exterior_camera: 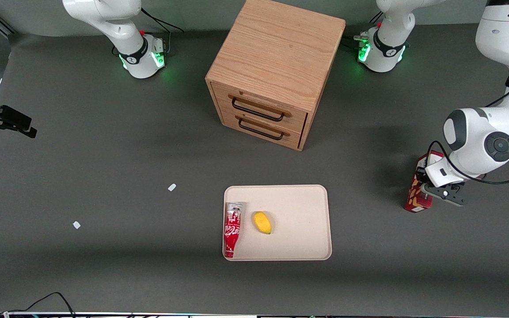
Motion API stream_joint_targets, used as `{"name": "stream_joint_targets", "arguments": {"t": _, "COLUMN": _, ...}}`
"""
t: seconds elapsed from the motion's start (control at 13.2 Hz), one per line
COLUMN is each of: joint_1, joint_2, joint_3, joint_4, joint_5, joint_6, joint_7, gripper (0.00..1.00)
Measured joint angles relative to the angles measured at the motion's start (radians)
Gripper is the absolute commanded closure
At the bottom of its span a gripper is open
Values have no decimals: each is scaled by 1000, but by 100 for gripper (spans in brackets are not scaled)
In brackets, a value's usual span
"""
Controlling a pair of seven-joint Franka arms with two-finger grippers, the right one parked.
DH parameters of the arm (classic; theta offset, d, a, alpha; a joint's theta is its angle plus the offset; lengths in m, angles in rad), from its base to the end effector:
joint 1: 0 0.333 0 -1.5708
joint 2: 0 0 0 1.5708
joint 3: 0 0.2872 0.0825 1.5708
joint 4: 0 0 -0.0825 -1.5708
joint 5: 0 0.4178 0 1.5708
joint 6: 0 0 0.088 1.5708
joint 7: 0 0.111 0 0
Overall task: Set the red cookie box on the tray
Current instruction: 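Close the left gripper on the end of the red cookie box, then lift the red cookie box upright with the left gripper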
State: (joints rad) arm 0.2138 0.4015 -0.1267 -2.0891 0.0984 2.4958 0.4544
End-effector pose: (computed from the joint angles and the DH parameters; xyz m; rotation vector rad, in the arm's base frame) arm 0.5940 0.0496 0.1741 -3.0552 0.6759 -0.0107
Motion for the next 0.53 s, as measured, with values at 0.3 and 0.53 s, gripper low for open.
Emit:
{"name": "stream_joint_targets", "arguments": {"t": 0.3, "joint_1": 0, "joint_2": -3, "joint_3": 3, "joint_4": 14, "joint_5": -1, "joint_6": -29, "joint_7": -1, "gripper": 100}}
{"name": "stream_joint_targets", "arguments": {"t": 0.53, "joint_1": 0, "joint_2": -27, "joint_3": 3, "joint_4": 133, "joint_5": -3, "joint_6": -224, "joint_7": -1, "gripper": 100}}
